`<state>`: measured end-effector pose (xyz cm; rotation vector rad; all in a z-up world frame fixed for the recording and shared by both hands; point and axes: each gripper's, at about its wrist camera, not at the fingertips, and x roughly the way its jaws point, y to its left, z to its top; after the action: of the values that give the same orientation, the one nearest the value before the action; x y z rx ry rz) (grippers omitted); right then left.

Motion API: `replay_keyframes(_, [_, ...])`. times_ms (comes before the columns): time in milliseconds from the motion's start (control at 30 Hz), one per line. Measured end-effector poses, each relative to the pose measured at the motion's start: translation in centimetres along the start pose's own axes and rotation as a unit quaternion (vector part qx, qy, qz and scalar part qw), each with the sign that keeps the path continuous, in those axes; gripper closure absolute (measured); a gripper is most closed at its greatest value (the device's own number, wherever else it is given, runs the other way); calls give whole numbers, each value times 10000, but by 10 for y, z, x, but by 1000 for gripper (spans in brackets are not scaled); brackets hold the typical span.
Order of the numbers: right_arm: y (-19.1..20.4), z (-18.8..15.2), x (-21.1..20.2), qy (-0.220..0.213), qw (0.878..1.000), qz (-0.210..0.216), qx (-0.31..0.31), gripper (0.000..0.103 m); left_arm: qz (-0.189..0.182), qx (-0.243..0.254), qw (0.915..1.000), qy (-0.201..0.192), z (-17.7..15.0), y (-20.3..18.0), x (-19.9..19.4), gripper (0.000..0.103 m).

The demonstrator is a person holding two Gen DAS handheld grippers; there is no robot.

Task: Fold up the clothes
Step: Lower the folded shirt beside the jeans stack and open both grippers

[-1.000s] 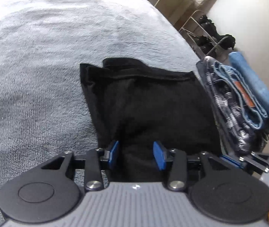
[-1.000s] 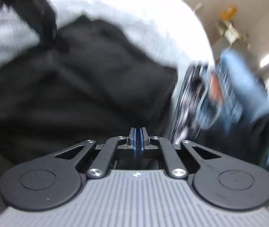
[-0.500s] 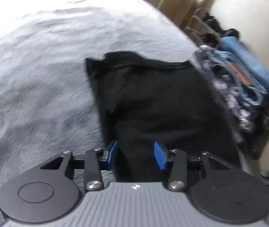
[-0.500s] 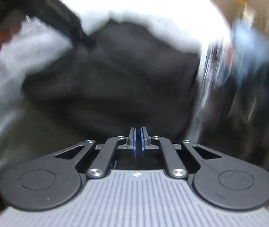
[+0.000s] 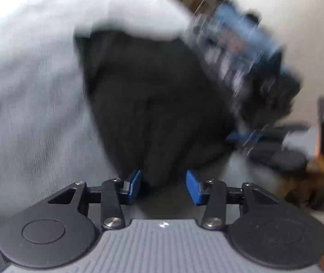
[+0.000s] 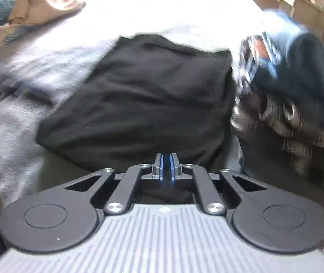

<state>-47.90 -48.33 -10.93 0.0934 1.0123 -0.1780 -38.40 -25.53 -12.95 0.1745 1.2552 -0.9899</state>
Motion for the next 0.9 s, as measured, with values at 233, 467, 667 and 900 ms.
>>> replay_keyframes(233, [-4,-10,-10,232,9983,-280,-466,97,-94,-411,9991,-19,-10,19,0,64])
replay_keyframes(467, [-15,-8,-1,212,9987,-460,104,94,-70,-583,9983,8,-11,26,4,64])
replay_keyframes(667, [-43,-29,-24,185,9909,-677,1151,80,-53,-471,9989,21,-10,23,9,64])
replay_keyframes(900, [-79,-48,-17,-111,9617,487,2696,78,-75,-585,9982,76,-9,25,10,64])
